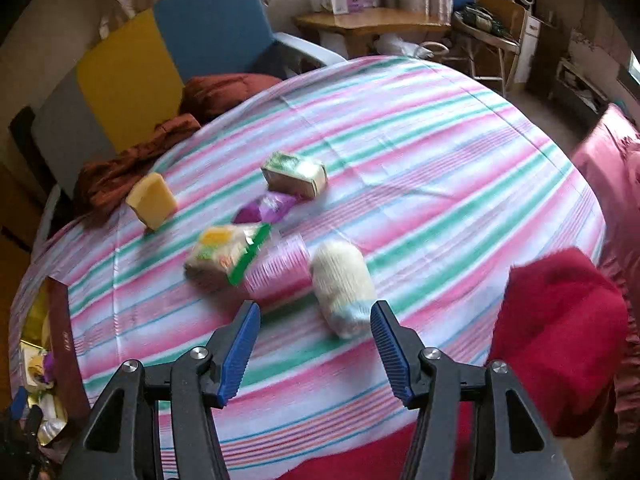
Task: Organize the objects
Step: 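Move both tools back toward the remaining items on the tablecloth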
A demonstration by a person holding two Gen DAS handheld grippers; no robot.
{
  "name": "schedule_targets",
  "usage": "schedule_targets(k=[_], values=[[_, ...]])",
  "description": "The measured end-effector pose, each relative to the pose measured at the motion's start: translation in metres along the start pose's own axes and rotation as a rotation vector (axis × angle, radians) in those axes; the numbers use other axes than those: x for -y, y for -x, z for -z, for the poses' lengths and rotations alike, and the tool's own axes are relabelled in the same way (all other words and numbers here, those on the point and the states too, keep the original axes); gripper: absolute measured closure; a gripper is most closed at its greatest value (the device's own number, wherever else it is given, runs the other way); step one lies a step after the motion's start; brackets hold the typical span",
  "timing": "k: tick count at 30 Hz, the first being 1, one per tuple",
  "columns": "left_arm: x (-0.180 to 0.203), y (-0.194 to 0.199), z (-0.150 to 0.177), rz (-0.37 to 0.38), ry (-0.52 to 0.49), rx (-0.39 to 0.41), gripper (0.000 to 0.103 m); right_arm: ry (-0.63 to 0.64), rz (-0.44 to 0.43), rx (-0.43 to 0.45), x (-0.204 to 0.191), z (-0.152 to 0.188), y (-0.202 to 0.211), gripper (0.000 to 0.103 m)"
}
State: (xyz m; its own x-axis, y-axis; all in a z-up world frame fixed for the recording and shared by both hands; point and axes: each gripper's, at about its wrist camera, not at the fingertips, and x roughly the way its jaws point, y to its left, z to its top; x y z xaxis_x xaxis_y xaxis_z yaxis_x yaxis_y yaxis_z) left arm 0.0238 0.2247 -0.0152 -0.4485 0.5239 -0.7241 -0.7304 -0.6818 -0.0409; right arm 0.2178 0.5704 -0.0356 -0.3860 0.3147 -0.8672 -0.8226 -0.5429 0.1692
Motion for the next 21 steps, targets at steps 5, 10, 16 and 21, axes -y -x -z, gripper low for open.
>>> schedule_targets(k=[5, 10, 16, 21], values=[[0.013, -0.012, -0.003, 0.023, -0.015, -0.032, 0.027, -0.016, -0.122, -0.001, -0.007, -0.02, -0.014, 0.045], [0.022, -0.021, -0.004, 0.028, -0.033, -0.058, 0.027, -0.029, -0.183, -0.023, -0.026, -0.043, -0.045, 0.045], [0.027, -0.033, -0.007, 0.039, -0.035, -0.087, 0.027, -0.007, -0.149, -0.086, -0.044, -0.062, -0.089, 0.045], [0.032, -0.045, -0.013, 0.048, -0.034, -0.106, 0.027, 0.019, -0.241, -0.149, -0.053, -0.06, -0.109, 0.043]])
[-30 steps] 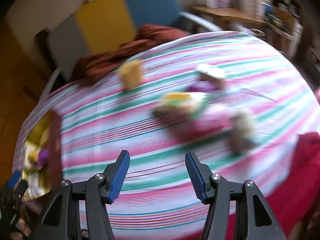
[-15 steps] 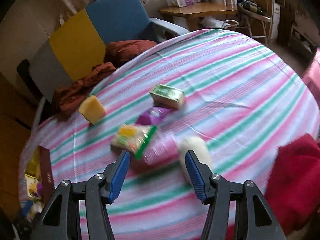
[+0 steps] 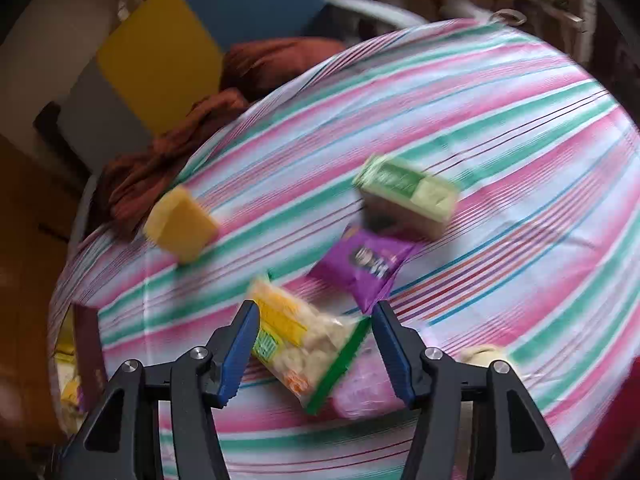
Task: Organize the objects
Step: 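Move both tools back toward the remaining items on the tablecloth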
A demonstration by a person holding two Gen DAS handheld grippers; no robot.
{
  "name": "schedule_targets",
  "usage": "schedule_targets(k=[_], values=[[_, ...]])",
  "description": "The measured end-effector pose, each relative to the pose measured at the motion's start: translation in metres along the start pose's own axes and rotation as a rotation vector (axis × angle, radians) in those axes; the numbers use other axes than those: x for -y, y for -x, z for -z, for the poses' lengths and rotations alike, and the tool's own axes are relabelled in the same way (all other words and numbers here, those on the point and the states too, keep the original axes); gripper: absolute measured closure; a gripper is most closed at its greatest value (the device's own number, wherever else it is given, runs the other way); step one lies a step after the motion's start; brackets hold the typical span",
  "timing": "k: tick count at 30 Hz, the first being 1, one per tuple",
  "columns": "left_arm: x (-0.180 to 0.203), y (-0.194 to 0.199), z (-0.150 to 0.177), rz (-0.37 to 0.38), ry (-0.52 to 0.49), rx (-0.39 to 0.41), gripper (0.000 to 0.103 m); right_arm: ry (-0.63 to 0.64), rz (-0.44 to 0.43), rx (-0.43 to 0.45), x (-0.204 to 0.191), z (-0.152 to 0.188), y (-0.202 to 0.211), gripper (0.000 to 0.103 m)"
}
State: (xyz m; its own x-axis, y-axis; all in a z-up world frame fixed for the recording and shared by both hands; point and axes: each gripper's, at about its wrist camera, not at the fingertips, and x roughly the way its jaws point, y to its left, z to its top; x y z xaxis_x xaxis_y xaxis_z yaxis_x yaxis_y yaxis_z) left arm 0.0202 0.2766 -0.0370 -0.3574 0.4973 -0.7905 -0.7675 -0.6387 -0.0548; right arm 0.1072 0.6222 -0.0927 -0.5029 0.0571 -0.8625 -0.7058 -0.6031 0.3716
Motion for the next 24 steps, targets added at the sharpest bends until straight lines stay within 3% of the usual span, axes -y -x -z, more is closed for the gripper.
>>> schedule_targets(k=[4, 8, 14, 24], values=[[0.002, -0.011, -0.01, 0.011, 0.008, -0.017, 0.027, 0.064, -0.131, -0.061, -0.013, 0.008, -0.009, 0.043], [0.011, -0.024, -0.024, 0.027, 0.012, -0.034, 0.027, 0.078, -0.1, -0.036, -0.017, 0.011, -0.005, 0.043], [0.03, -0.053, -0.055, 0.091, 0.037, -0.071, 0.027, -0.044, 0.025, -0.005, 0.017, 0.007, 0.0, 0.045], [0.06, -0.105, -0.08, 0.164, 0.075, -0.178, 0.027, -0.097, -0.043, 0.023, 0.064, 0.004, 0.032, 0.044]])
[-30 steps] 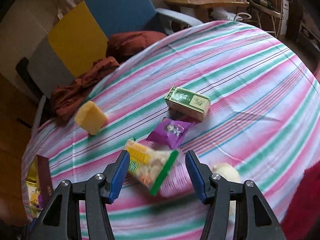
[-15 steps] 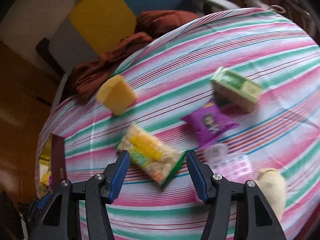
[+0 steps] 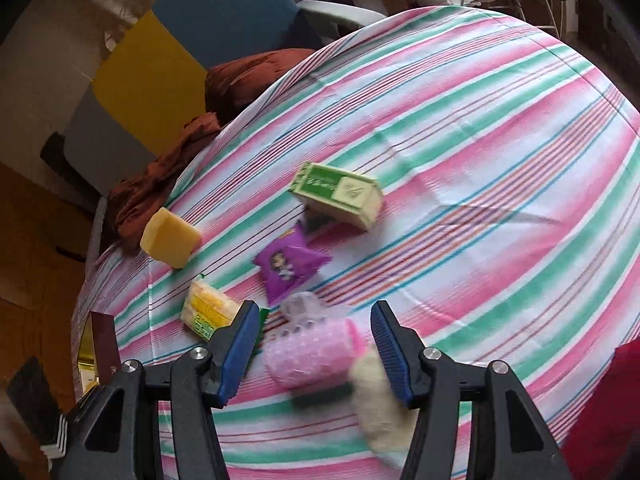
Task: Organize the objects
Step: 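Grasp the beige knitted sock with the right tool while the left tool grasps the pink hair roller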
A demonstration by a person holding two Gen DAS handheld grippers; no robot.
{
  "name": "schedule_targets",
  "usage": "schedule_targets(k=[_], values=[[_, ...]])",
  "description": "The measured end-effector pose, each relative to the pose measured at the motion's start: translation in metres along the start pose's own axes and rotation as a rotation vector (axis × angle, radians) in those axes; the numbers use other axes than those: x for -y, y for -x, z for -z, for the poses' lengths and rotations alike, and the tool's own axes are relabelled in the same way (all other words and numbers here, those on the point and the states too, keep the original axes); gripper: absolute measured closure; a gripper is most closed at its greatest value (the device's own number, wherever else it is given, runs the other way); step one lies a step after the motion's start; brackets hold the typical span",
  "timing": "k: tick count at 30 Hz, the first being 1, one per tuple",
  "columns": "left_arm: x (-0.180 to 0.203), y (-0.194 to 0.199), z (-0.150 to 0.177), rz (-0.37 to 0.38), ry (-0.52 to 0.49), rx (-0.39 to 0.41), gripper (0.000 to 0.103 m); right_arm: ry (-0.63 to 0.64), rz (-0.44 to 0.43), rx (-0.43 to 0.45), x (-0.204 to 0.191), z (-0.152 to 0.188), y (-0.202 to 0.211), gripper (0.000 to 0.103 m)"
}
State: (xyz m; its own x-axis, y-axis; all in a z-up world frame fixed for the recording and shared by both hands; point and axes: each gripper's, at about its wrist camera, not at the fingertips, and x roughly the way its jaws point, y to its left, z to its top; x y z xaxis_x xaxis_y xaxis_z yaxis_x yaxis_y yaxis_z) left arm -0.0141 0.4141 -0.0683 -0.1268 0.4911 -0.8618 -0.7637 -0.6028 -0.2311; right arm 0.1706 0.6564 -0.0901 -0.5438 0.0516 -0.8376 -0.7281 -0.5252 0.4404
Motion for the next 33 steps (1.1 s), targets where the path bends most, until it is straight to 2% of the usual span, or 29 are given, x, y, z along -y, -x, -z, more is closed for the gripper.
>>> schedule_targets(k=[3, 5, 7, 9, 12, 13, 14, 15, 16, 20, 22, 24, 27, 30, 33], values=[[0.005, -0.008, -0.007, -0.01, 0.01, -0.007, 0.027, 0.032, 0.01, -0.026, 0.004, 0.002, 0.003, 0.044], [0.014, -0.007, -0.007, -0.008, -0.03, 0.01, 0.027, 0.087, 0.041, -0.049, -0.001, 0.005, 0.006, 0.043], [0.025, -0.005, -0.006, 0.01, -0.095, 0.032, 0.029, 0.147, 0.123, -0.075, -0.005, 0.009, 0.009, 0.04], [0.039, -0.002, -0.006, 0.005, -0.183, 0.071, 0.03, 0.168, 0.157, -0.106, -0.004, 0.012, 0.01, 0.04], [0.067, -0.001, -0.006, 0.043, -0.349, 0.121, 0.034, 0.229, 0.191, -0.186, -0.001, 0.021, 0.003, 0.04], [0.075, -0.003, -0.007, 0.055, -0.391, 0.13, 0.035, 0.242, 0.204, -0.206, -0.001, 0.025, -0.001, 0.04], [0.084, -0.006, -0.008, 0.066, -0.441, 0.134, 0.037, 0.249, 0.22, -0.226, 0.002, 0.027, -0.006, 0.055], [0.091, -0.009, -0.009, 0.074, -0.476, 0.131, 0.042, 0.253, 0.223, -0.237, 0.003, 0.03, -0.007, 0.058], [0.096, -0.012, -0.011, 0.083, -0.497, 0.125, 0.045, 0.267, 0.224, -0.224, 0.002, 0.031, -0.005, 0.058], [0.121, -0.022, -0.018, 0.134, -0.593, 0.142, 0.046, 0.296, 0.27, -0.217, 0.004, 0.036, 0.001, 0.058], [0.134, -0.034, -0.02, 0.144, -0.635, 0.117, 0.045, 0.281, 0.27, -0.223, 0.01, 0.037, 0.003, 0.058], [0.141, -0.045, -0.022, 0.159, -0.644, 0.076, 0.044, 0.27, 0.266, -0.214, 0.013, 0.037, 0.006, 0.058], [0.145, -0.058, -0.027, 0.197, -0.579, 0.008, 0.044, 0.279, 0.28, -0.207, 0.013, 0.041, 0.009, 0.058], [0.145, -0.066, -0.031, 0.225, -0.517, -0.016, 0.044, 0.298, 0.313, -0.213, 0.015, 0.048, 0.013, 0.058], [0.154, -0.067, -0.03, 0.232, -0.557, 0.0, 0.043, 0.297, 0.308, -0.218, 0.018, 0.052, 0.017, 0.058]])
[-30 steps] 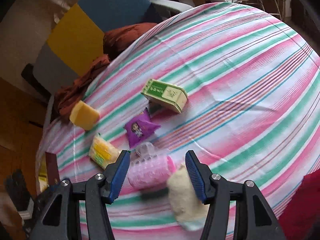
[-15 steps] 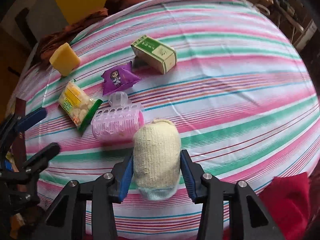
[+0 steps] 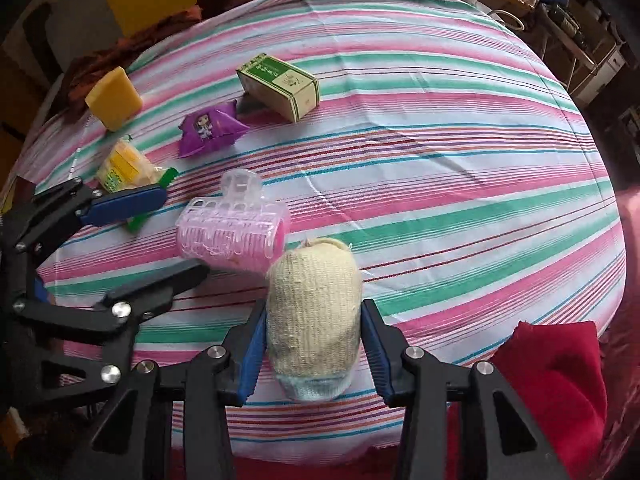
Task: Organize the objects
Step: 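Grasp the beige knitted sock with the right tool while the left tool grasps the pink hair roller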
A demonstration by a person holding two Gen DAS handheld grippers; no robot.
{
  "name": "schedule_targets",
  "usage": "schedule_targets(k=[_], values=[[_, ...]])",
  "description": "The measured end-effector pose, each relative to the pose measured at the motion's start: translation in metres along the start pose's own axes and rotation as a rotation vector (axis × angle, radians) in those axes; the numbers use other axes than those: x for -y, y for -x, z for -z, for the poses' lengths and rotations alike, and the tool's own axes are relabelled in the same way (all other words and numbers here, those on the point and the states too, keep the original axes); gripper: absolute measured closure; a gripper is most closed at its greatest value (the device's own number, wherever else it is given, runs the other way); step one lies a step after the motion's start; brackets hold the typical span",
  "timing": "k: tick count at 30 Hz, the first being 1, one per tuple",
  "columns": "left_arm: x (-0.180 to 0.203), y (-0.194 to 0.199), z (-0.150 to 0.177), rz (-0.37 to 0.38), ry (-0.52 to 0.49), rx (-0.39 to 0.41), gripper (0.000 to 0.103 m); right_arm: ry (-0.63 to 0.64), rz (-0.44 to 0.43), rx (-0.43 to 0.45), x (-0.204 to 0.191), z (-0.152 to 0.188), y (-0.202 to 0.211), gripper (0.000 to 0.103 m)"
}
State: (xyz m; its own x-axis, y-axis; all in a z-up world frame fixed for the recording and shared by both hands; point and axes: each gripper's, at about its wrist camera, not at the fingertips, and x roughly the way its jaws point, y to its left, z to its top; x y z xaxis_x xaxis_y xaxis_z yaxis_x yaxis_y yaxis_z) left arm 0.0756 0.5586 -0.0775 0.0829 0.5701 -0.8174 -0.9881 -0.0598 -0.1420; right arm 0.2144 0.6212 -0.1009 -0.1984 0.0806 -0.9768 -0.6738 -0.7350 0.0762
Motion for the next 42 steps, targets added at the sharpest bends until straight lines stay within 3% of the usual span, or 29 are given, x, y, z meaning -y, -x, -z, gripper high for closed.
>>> schedule_targets(k=[2, 6, 7, 11, 13, 19, 23, 29, 42], values=[[0.004, -0.004, -0.001, 0.003, -0.025, -0.003, 0.043, -0.002, -0.007, 0.002, 0.001, 0.001, 0.0, 0.059], [-0.012, -0.013, -0.006, 0.04, 0.063, -0.019, 0.023, -0.026, -0.014, 0.005, 0.007, 0.003, 0.001, 0.06], [-0.016, -0.016, -0.007, 0.063, 0.088, -0.033, 0.022, -0.028, -0.011, 0.004, 0.008, 0.004, 0.002, 0.06], [-0.017, -0.018, -0.005, 0.113, 0.114, -0.035, 0.024, -0.041, -0.028, 0.007, 0.006, 0.005, 0.003, 0.06], [-0.016, -0.018, -0.005, 0.106, 0.106, -0.035, 0.035, -0.077, -0.054, 0.039, 0.013, 0.009, 0.008, 0.06], [-0.005, -0.028, -0.007, 0.136, 0.088, -0.037, 0.038, -0.116, -0.087, 0.048, 0.018, 0.01, 0.006, 0.06], [0.002, -0.039, -0.009, 0.116, 0.063, -0.057, 0.041, -0.128, -0.101, 0.049, 0.026, 0.013, 0.007, 0.06], [0.002, -0.03, -0.002, 0.073, 0.069, -0.011, 0.045, -0.163, -0.128, 0.084, 0.027, 0.007, 0.004, 0.06], [-0.018, 0.071, 0.058, -0.103, 0.196, 0.102, 0.047, -0.151, -0.097, 0.135, 0.022, 0.009, 0.012, 0.06]])
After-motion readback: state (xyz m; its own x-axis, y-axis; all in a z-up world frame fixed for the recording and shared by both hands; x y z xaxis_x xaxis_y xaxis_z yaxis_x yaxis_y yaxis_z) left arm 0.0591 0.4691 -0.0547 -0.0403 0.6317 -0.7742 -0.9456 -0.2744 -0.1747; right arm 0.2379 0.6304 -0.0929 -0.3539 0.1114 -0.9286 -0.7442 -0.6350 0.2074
